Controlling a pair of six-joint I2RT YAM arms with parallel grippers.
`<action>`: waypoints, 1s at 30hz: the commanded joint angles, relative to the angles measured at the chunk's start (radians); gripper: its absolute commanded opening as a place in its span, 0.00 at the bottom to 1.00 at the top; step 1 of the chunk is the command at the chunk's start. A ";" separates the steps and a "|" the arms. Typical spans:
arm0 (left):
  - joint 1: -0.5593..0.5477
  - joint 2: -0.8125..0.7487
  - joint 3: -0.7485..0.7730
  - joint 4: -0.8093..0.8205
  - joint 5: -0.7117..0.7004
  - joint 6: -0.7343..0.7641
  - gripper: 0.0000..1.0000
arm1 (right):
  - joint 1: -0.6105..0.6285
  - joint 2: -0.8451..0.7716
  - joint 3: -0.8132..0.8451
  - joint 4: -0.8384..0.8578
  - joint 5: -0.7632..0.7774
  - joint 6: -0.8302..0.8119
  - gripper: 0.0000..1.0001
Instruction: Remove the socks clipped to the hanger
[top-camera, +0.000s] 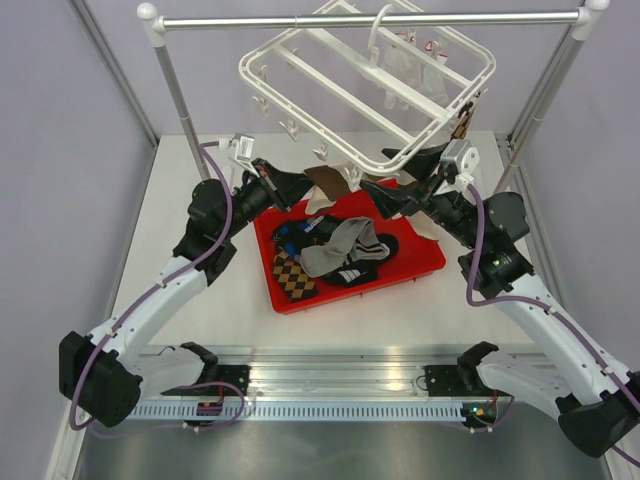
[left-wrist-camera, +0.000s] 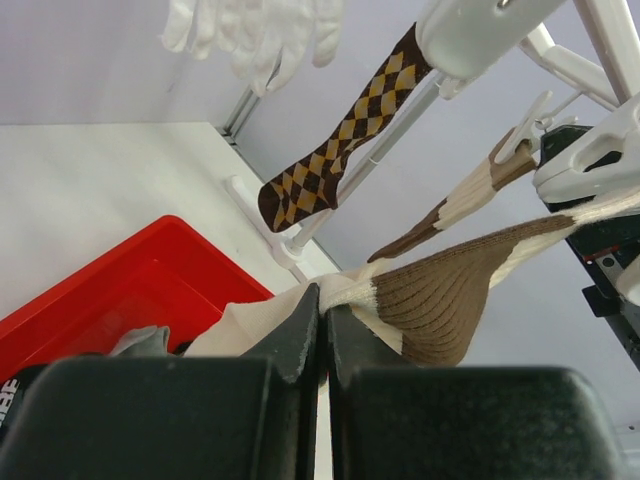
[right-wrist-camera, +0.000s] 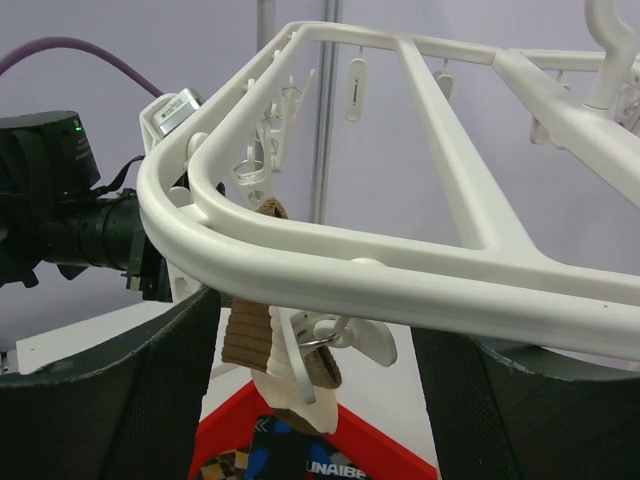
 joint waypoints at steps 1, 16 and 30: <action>0.009 0.002 0.048 -0.023 0.025 -0.034 0.02 | -0.006 -0.003 0.031 0.127 -0.065 0.065 0.79; 0.009 0.053 0.074 -0.032 0.062 -0.053 0.07 | 0.126 0.031 0.114 -0.003 0.059 0.056 0.52; 0.009 0.070 0.071 -0.032 0.071 -0.074 0.07 | 0.291 0.109 0.168 -0.053 0.265 -0.082 0.51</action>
